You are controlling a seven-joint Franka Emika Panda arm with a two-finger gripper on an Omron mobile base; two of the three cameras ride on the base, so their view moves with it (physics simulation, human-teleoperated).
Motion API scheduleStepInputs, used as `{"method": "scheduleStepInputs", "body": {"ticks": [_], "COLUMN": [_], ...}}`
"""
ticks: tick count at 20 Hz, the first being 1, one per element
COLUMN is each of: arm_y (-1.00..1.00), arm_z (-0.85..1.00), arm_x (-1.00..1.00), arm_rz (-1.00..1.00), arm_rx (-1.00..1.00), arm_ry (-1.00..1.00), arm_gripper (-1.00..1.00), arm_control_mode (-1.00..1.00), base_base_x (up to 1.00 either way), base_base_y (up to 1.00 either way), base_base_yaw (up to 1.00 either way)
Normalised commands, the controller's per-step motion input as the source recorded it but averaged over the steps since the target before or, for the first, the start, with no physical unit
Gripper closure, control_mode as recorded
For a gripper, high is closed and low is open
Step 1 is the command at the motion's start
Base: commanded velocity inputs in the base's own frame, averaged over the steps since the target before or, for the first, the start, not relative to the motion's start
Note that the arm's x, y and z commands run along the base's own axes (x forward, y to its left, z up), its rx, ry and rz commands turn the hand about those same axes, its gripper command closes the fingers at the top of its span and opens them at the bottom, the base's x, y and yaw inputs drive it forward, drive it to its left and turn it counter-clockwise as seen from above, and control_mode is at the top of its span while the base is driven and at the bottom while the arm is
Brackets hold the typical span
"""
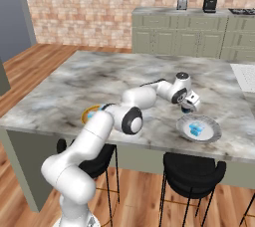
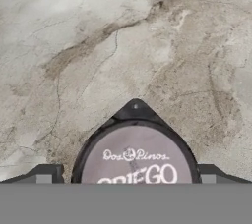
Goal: Place two yogurt containers on each plate.
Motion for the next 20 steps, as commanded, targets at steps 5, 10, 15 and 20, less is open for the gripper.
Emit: {"method": "scheduleStepInputs", "body": {"ticks": [5, 10, 15, 20], "arm_y": [0.00, 0.00, 0.13, 0.68], "arm_z": [-0.13, -0.08, -0.01, 0.00], "arm_x": [0.17, 0.11, -0.12, -0.79], "arm_rz": [0.00, 0.00, 0.00, 0.00], "arm_rx": [0.00, 0.00, 0.00, 0.00], "arm_ry": [0.00, 0.00, 0.00, -0.06], "arm_gripper": [-1.00, 1.00, 1.00, 1.00], "arm_control_mode": [-1.00, -1.00, -1.00, -1.00], "base_base_x": [0.00, 0.00, 0.00, 0.00], "base_base_y": [0.00, 0.00, 0.00, 0.00], "base_base_yaw": [0.00, 0.00, 0.00, 0.00]}}
